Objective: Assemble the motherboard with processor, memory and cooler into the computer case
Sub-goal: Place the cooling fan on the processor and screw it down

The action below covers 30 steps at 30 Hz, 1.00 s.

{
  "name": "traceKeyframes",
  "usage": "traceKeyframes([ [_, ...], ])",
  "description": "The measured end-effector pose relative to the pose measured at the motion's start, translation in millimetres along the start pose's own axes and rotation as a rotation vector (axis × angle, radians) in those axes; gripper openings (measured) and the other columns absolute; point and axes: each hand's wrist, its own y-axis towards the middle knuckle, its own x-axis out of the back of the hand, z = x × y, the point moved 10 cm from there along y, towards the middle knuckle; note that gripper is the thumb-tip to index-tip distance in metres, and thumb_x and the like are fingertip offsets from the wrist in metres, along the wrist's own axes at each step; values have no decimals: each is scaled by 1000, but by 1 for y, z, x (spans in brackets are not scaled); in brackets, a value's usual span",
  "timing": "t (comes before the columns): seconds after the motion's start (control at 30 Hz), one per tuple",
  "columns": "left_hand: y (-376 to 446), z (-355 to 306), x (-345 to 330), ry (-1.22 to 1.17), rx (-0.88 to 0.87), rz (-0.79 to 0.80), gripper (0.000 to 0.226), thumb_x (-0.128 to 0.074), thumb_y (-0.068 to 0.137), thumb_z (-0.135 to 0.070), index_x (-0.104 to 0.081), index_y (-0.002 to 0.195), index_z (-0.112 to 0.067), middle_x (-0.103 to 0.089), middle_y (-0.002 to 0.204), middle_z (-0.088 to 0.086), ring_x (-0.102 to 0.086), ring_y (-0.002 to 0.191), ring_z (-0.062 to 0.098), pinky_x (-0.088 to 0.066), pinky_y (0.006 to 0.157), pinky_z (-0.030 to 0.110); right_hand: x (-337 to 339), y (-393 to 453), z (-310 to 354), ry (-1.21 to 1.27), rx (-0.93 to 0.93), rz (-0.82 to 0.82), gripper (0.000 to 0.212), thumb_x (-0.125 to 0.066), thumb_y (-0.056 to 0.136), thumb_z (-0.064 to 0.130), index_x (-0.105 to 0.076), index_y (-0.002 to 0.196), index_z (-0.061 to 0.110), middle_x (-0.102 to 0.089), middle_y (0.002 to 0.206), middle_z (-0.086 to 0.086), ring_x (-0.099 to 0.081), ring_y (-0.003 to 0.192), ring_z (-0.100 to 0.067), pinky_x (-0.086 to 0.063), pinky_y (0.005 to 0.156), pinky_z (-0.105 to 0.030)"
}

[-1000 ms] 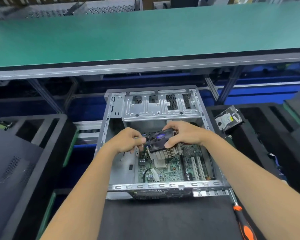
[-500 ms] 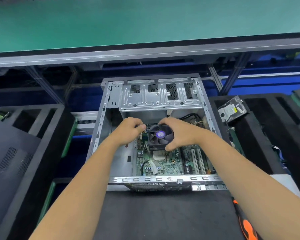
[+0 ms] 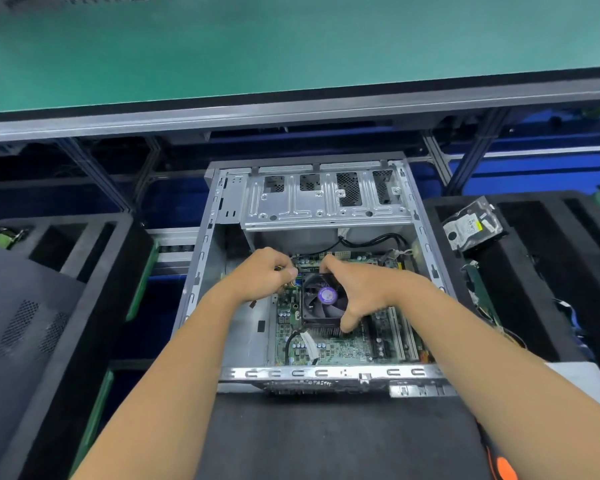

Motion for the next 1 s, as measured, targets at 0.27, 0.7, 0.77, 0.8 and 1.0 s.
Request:
traceKeyframes([
  [0.27,4,13,-3,82,68,26,30,-53,89,-18,-57,73,7,-42,51,0,-29,35,5,-27,36,16,-5,-1,7,-23,13,5,97,-90,65,30,-23,135,22,-48,122,-7,-54,105,-30,-49,91,-47],
  [0.7,9,24,-20,168,85,174,20,-47,81,-5,-60,72,-18,-63,78,-2,-53,69,8,-42,61,24,-13,8,6,-127,48,27,104,-84,70,30,-17,147,18,-29,152,-5,-40,128,-25,-41,101,-37],
  [0.77,9,21,-23,155,75,199,25,-43,81,-3,-60,77,-21,-60,79,-6,-52,69,6,-39,59,21,-13,8,7,-121,58,34,99,-85,69,28,-20,144,19,-34,146,-4,-42,120,-22,-41,93,-35],
  [0.8,9,21,-24,149,72,204,26,-43,82,-2,-61,80,-21,-59,78,-7,-52,68,4,-38,58,20,-13,8,6,-122,58,35,97,-85,69,27,-22,143,19,-36,143,-4,-43,118,-22,-41,92,-35],
  [1.0,9,20,-26,96,70,215,12,-53,91,-17,-59,82,-21,-51,63,-11,-47,59,7,-34,55,22,-11,8,9,-143,53,27,96,-86,67,26,-25,140,21,-38,140,-4,-46,119,-26,-43,88,-36],
])
